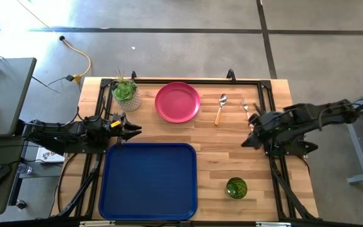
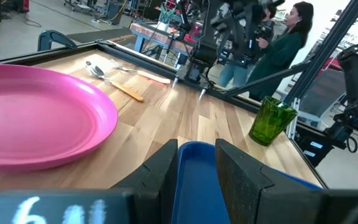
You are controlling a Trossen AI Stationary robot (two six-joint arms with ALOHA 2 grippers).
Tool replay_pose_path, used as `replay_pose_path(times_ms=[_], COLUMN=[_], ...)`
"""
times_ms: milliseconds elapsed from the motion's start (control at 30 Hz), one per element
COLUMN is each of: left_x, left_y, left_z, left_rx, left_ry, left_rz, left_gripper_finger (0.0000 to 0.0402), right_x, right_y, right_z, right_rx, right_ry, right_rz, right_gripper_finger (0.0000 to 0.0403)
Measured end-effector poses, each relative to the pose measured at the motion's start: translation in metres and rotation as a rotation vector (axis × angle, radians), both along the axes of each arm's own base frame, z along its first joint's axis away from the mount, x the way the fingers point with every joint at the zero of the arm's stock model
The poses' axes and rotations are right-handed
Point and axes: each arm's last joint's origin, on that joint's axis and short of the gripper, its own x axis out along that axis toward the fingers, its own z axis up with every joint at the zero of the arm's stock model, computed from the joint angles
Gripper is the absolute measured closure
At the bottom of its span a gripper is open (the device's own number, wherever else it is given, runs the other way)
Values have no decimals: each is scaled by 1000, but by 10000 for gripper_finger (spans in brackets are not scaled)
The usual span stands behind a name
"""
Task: Pick and place plate/cup/fork/spoon on tray
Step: Put the green cup on the top right of the blue tray
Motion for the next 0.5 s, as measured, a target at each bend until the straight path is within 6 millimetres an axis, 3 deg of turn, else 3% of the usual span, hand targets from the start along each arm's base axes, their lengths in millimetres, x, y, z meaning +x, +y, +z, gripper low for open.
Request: replay_pose_path(times_ms=[200, 500], left_x=[0, 0], left_y=[0, 0], left_z=[0, 0], left_rx=[0, 1], left_ry=[0, 0], left_rz=[0, 0], left_gripper_finger=[303, 303], right_x=[18, 29], right_y=[22, 60], right_z=[-16, -33], right_rx=[29, 62], right_ry=[154, 285], right_rz=[54, 81], right_gripper_finger=[291, 291])
